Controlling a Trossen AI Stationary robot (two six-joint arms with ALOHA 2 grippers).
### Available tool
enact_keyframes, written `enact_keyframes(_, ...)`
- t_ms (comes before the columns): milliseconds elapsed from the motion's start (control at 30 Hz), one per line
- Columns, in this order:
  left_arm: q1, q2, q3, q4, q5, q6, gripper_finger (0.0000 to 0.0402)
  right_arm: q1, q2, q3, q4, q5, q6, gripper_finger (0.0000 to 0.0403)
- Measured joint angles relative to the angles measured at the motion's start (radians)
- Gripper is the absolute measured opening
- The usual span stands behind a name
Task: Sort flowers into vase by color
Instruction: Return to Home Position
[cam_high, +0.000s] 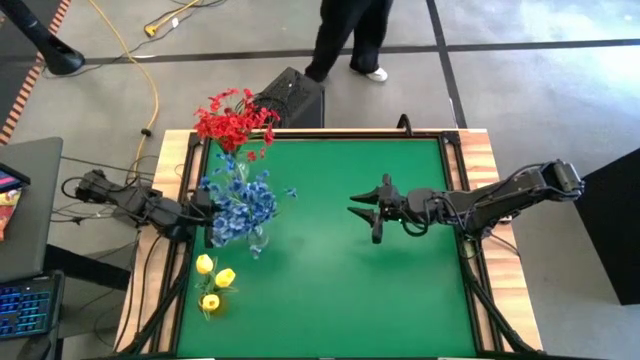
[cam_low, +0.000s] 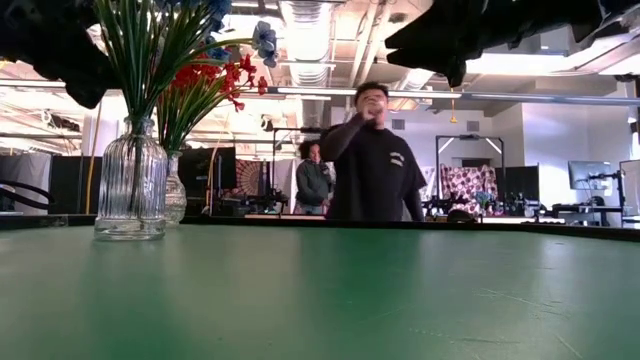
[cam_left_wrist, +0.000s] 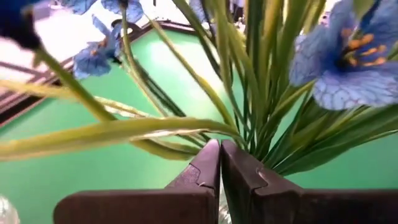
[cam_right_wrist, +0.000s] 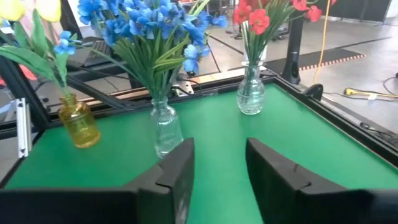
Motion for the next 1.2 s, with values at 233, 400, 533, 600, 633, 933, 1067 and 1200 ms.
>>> enact_keyframes(233,0.000,0.013,-0.083,0.116,0.039,0.155,0.0000,-0.014,0.000,0.000,0.000,0.000,-0.023,0.0104)
enact_keyframes(400,0.000,0.012,-0.106,0.156,0.094,0.196,0.0000,-0.019,0.000,-0.006,-0.005,-0.014,-0.029,0.0055)
enact_keyframes(533,0.000,0.012,-0.142,0.249,0.155,0.234,0.0000,-0.067,-0.019,-0.073,0.060,-0.123,-0.006,0.0019)
enact_keyframes(600,0.000,0.013,-0.153,0.265,0.188,0.256,0.0000,-0.101,-0.032,-0.116,0.126,-0.185,0.025,0.0016)
enact_keyframes(633,-0.001,0.013,-0.154,0.263,0.191,0.261,0.0000,-0.119,-0.035,-0.138,0.168,-0.217,0.036,0.0016)
enact_keyframes(933,0.000,0.013,-0.154,0.251,0.211,0.286,0.0000,-0.233,-0.035,-0.265,0.368,-0.337,0.076,0.0028)
enact_keyframes(1067,0.001,0.012,-0.154,0.225,0.185,0.286,0.0000,-0.250,-0.035,-0.289,0.384,-0.366,0.079,0.0019)
enact_keyframes(1200,0.009,0.012,-0.154,0.187,0.164,0.282,0.0000,-0.249,-0.035,-0.303,0.406,-0.392,0.051,0.0026)
